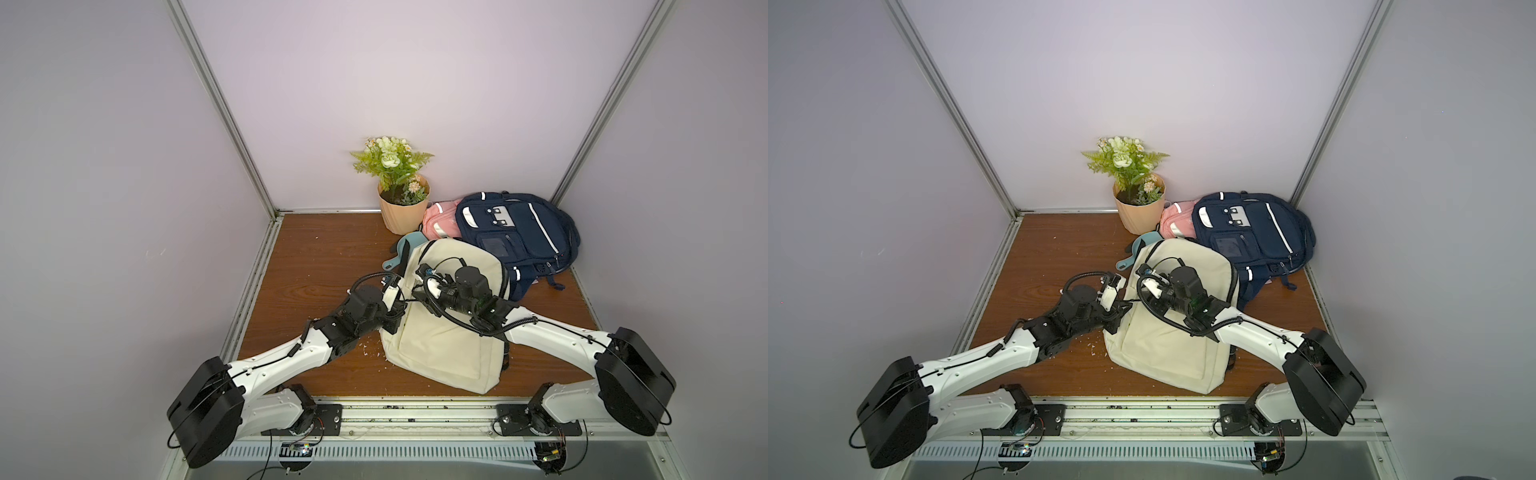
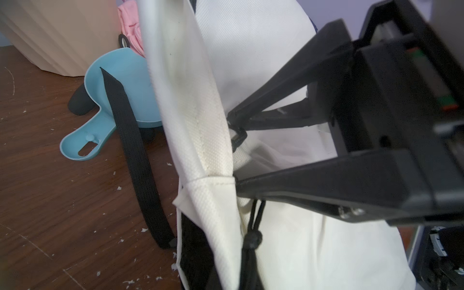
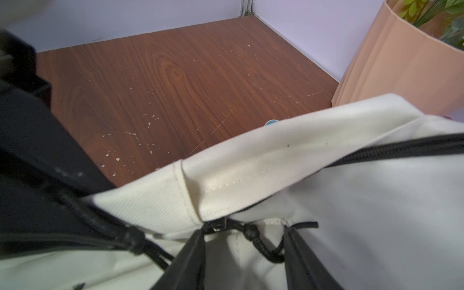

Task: Zip up the backpack
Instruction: Zip the zipper on the backpack.

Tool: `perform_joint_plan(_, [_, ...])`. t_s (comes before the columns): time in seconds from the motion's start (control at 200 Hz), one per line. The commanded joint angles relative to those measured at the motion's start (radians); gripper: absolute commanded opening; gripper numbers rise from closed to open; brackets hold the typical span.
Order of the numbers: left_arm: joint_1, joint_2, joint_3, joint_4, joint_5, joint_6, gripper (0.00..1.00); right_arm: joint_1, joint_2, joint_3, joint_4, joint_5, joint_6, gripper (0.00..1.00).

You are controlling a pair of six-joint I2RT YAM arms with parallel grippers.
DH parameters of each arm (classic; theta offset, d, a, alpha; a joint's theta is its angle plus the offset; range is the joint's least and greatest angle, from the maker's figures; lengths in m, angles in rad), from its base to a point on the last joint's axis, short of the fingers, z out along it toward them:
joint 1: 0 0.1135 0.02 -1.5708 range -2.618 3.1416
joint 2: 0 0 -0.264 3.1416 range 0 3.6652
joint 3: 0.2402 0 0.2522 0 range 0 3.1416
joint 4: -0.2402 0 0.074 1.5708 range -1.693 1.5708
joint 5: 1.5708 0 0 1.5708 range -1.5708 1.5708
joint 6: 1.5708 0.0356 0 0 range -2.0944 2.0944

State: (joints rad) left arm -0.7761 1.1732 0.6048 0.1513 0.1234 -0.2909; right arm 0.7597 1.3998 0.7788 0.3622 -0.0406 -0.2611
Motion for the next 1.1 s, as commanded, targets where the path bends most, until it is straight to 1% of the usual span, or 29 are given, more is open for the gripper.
perform_joint_plan(0.0, [-0.013, -0.008, 0.035, 0.081, 0.054, 0.028, 0.00, 0.010, 0.026, 0.055, 0.050, 0.051, -0.037, 0.46])
perform_joint_plan(0.1, [-0.013, -0.012, 0.036, 0.082, 0.047, 0.026, 0.00, 0.019, 0.028, 0.035, 0.081, 0.079, -0.051, 0.42])
perform_joint_plan(0.265, [-0.013, -0.009, 0.036, 0.085, 0.045, 0.022, 0.00, 0.018, 0.021, 0.016, 0.122, 0.130, -0.038, 0.22])
perform_joint_plan(0.36, [-0.012, -0.013, 0.034, 0.078, 0.023, 0.015, 0.00, 0.019, 0.016, 0.018, 0.120, 0.148, -0.035, 0.11])
perform_joint_plan(0.445, [-0.012, -0.017, 0.027, 0.066, -0.013, 0.004, 0.00, 0.018, 0.006, 0.023, 0.107, 0.145, -0.026, 0.06])
perform_joint_plan(0.585, [-0.012, -0.026, 0.001, 0.057, -0.077, -0.024, 0.00, 0.018, -0.028, 0.018, 0.101, 0.141, 0.003, 0.02])
perform_joint_plan(0.691, [-0.007, -0.031, -0.024, 0.061, -0.093, -0.043, 0.00, 0.018, -0.051, 0.021, 0.077, 0.134, 0.031, 0.00])
perform_joint_plan(0.776, [-0.005, -0.038, -0.043, 0.067, -0.105, -0.052, 0.00, 0.020, -0.071, 0.023, 0.063, 0.138, 0.061, 0.00])
perform_joint_plan(0.851, [-0.002, -0.043, -0.058, 0.067, -0.112, -0.054, 0.00, 0.018, -0.084, 0.032, 0.054, 0.188, 0.089, 0.00])
perform_joint_plan(0.971, [-0.001, -0.051, -0.074, 0.068, -0.108, -0.057, 0.00, 0.013, -0.057, 0.116, -0.015, 0.297, 0.128, 0.00])
perform_joint_plan(1.096, [0.000, -0.074, -0.084, 0.068, -0.106, -0.061, 0.00, 0.011, -0.012, 0.182, -0.063, 0.286, 0.122, 0.00])
